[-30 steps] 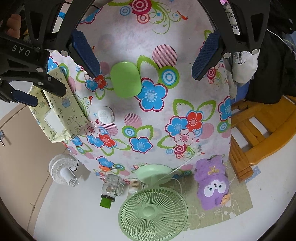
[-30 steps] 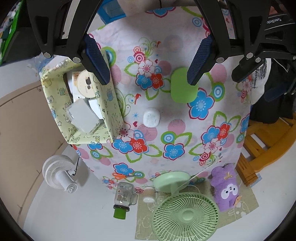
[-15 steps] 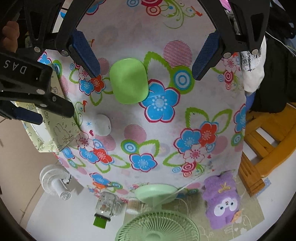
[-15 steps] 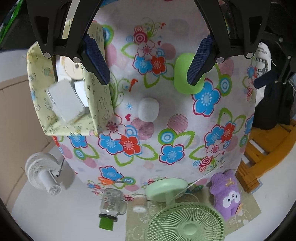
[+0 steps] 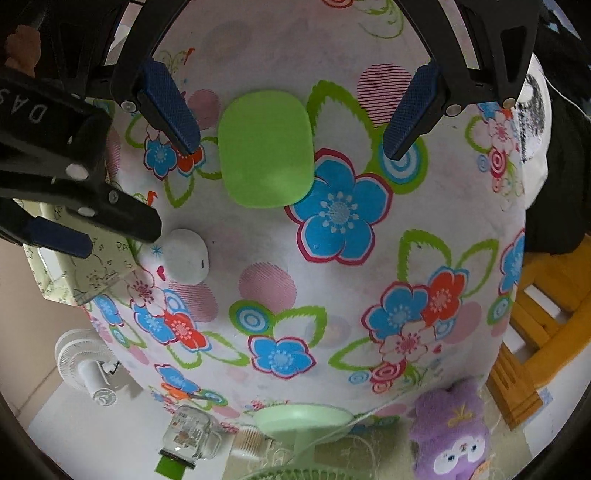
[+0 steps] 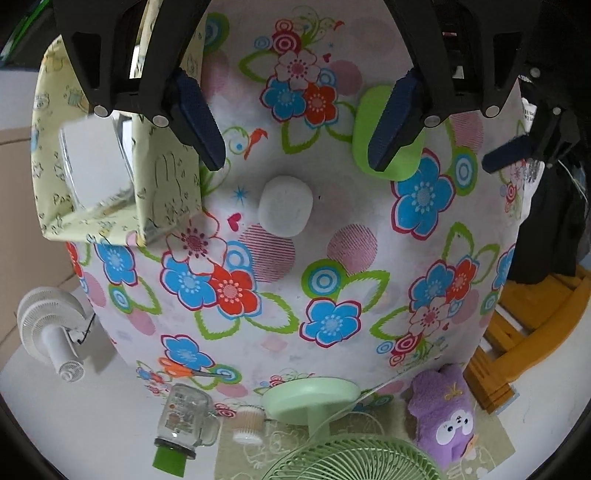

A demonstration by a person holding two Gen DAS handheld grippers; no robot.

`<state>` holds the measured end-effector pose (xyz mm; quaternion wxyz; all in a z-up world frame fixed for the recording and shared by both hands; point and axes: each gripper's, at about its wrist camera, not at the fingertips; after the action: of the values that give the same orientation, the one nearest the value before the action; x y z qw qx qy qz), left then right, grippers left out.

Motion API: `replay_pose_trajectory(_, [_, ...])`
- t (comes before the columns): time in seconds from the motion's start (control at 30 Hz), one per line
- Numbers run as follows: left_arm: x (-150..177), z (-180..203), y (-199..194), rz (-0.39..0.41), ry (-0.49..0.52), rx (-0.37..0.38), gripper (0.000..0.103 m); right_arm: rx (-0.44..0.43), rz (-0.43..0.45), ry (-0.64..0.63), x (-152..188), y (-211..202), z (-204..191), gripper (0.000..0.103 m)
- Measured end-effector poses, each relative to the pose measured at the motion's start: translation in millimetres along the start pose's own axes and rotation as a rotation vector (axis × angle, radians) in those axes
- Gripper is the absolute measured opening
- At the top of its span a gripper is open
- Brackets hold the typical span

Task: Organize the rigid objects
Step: 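Grasp the green case with the left tool while the right tool grasps the white earbud case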

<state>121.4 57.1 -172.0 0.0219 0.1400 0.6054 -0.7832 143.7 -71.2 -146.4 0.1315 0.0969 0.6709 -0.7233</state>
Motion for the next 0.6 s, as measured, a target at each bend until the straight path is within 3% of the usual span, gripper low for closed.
replay_pose_trajectory(0.43, [1.4,-5.1,27.6,-0.04,-0.137,0.066,0.099,-0.039,-0.088,-0.026,-16.7,36.2,0.4,0.082])
replay_pose_trajectory(0.6, [3.6,-2.0,37.7,-0.055,-0.156,0.039,0.099,-0.037,-0.097,-0.047,-24.0,43.6,0.5,0.082])
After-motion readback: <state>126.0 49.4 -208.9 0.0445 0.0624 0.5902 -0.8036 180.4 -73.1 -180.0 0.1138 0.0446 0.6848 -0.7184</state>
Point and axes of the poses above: each gripper's, at about its wrist camera, not at the fingertips, and y roughly the way its jaws point, z to its right, x to its underside, and after that the axes turned 8 degrees about x, right-handed
